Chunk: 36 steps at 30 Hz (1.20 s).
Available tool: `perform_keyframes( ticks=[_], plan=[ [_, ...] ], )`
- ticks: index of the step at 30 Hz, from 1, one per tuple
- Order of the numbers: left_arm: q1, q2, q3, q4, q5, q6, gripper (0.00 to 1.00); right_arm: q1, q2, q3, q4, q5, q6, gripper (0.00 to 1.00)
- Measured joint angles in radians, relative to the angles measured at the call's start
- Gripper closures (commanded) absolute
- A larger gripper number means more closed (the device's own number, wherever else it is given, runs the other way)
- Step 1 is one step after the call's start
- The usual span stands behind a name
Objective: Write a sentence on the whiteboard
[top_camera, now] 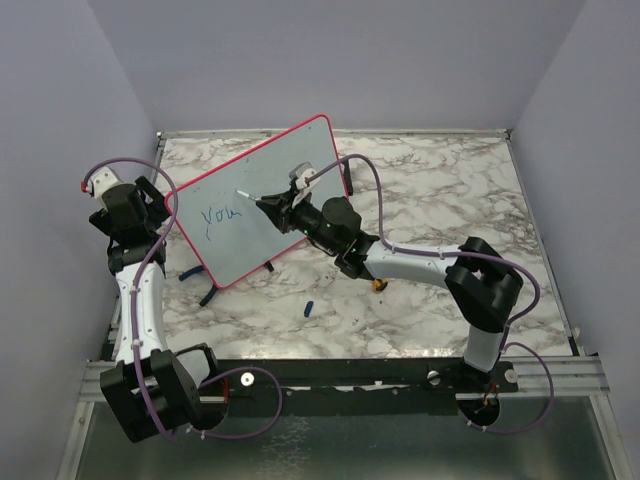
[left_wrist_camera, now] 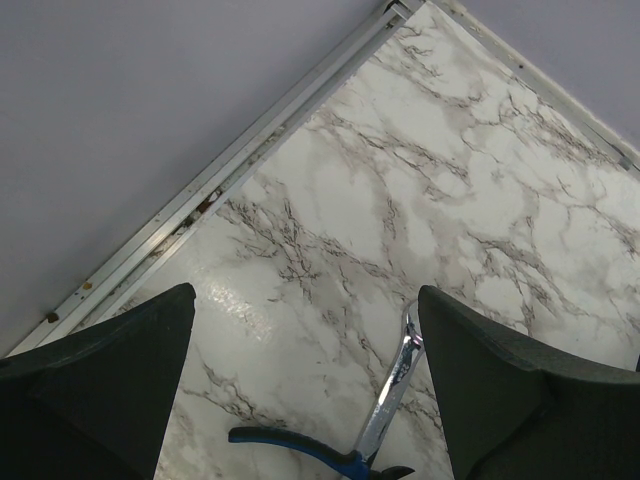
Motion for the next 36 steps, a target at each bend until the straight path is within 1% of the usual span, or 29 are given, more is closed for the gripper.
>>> perform_keyframes(
  ticks=[12,36],
  plan=[
    [0.0,0.0,0.0,0.0,0.002,0.0,0.07,0.0,0.019,0.016,-0.034,0.001,0.0,0.99],
    [0.0,0.0,0.0,0.0,0.002,0.0,0.07,0.0,0.018,0.001,-0.033,0.027,0.002,0.99]
  ],
)
